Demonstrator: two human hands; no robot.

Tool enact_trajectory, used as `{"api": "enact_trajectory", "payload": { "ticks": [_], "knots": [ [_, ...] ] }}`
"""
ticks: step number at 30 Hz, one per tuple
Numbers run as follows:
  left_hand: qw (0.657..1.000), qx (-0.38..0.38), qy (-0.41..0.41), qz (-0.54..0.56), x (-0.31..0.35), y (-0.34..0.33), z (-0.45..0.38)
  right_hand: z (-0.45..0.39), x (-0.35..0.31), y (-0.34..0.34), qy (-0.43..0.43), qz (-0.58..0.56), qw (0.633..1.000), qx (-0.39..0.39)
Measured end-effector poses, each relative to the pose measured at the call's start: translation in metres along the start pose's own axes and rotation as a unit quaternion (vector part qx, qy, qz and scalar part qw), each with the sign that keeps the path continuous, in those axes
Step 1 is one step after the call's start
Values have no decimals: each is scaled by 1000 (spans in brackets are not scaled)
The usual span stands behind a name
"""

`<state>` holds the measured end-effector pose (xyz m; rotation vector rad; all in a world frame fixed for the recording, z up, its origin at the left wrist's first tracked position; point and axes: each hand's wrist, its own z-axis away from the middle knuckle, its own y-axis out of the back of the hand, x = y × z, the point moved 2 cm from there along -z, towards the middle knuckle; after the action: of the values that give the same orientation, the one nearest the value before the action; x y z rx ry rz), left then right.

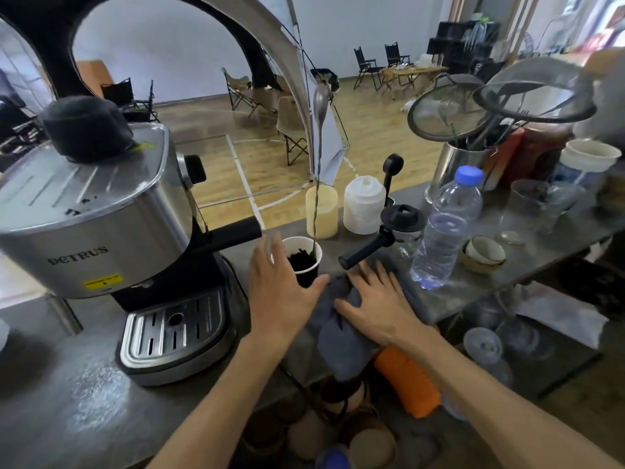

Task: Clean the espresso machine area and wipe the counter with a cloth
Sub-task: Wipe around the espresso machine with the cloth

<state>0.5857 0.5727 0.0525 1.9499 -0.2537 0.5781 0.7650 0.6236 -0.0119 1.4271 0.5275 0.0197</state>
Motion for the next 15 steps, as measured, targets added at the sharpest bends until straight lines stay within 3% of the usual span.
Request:
{"api": "enact_trajectory", "payload": {
  "ticks": [3, 7, 12, 15],
  "knots": [
    [997, -67, 35, 1, -3, -14, -23, 38, 9, 1, -46, -13, 999, 16],
    [997, -72, 34, 21, -9, -24, -39, 64, -2, -2, -100, -30, 994, 19],
    [998, 4, 14, 61, -8, -20, -47, 40, -20, -16, -23, -2, 1000, 12],
    [999, 11, -7, 48, -4, -15, -51, 14, -25, -21, 26, 13, 999, 15]
  ]
}}
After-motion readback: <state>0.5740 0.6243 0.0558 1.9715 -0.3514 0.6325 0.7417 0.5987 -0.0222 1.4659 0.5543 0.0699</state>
